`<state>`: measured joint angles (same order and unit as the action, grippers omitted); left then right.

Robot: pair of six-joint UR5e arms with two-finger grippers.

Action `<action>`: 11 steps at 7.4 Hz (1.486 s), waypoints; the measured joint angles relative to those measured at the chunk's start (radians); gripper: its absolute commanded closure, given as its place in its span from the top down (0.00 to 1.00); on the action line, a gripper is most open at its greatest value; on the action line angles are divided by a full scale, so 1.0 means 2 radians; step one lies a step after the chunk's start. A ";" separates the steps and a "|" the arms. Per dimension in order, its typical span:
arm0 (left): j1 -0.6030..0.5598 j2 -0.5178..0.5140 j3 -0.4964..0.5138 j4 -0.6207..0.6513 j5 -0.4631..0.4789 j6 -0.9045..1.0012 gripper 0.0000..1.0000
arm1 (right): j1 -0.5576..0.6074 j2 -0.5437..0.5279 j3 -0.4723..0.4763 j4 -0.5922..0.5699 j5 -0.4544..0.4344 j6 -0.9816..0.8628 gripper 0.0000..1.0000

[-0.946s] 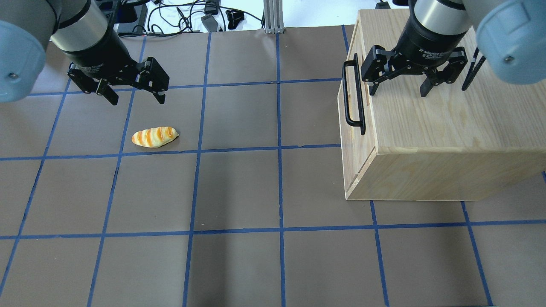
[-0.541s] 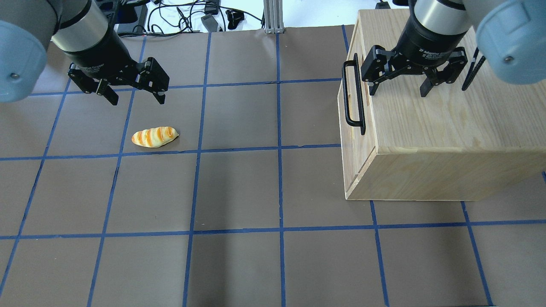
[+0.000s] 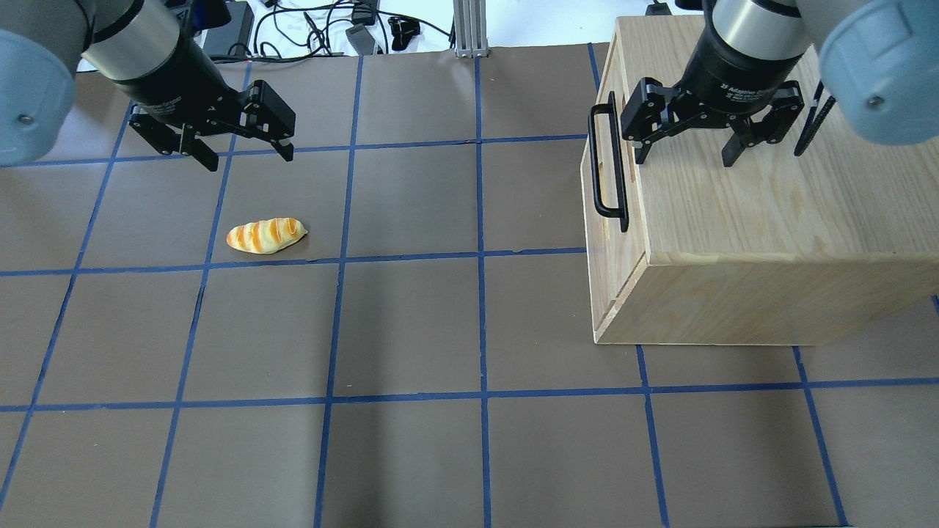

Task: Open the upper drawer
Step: 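Move the left gripper toward the black handle of the upper drawer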

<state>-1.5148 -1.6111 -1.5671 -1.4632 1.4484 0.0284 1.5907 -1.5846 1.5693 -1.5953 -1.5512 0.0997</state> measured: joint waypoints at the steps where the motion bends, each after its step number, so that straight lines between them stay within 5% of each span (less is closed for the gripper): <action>1: -0.014 -0.010 0.001 0.024 -0.007 -0.013 1.00 | 0.000 0.000 0.000 0.000 0.000 0.000 1.00; 11: -0.171 -0.122 0.020 0.169 -0.103 -0.193 1.00 | 0.000 0.000 0.000 0.000 0.000 0.000 1.00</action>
<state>-1.8569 -1.8553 -1.5267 -1.1246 1.2432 -0.3568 1.5907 -1.5846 1.5693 -1.5953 -1.5512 0.0997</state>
